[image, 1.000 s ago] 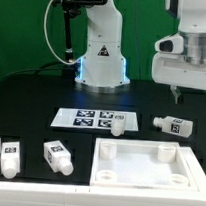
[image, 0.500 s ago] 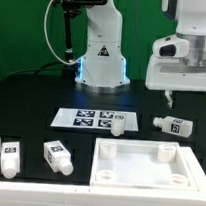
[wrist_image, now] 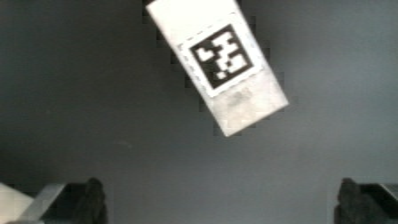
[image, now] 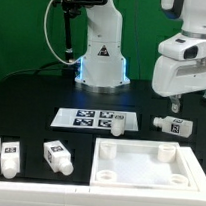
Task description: Assemble one leg
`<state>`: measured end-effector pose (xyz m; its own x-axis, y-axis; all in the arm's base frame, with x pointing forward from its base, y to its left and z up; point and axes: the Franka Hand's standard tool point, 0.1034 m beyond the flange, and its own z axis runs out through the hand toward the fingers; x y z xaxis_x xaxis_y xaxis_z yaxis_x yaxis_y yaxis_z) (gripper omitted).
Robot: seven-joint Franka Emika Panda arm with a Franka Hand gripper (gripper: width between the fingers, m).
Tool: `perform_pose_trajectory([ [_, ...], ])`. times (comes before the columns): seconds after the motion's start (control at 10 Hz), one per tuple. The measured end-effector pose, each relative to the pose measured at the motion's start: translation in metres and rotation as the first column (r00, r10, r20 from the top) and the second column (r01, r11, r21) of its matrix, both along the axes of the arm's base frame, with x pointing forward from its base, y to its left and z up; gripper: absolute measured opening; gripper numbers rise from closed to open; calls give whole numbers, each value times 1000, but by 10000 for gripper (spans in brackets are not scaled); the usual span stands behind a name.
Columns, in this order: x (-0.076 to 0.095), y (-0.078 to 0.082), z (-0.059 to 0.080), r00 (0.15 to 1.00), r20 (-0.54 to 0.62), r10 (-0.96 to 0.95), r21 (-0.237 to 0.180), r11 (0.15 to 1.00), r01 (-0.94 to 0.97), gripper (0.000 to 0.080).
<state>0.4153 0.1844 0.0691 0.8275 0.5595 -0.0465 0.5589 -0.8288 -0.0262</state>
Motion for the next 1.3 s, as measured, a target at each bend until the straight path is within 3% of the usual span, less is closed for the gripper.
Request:
perform_pose_trajectory([
  [0.5,0,-11,-3,937,-12,350,-39,936,-350,649],
  [0.8,-3,-10,-4,955,-33,295,-50,954,-297,649],
  [1.0,-7,2,-11,961,-134,244,-168,950,-265,649],
  [1.3,-15,-3,-18,944,-280,172,-293,922,-254,649],
])
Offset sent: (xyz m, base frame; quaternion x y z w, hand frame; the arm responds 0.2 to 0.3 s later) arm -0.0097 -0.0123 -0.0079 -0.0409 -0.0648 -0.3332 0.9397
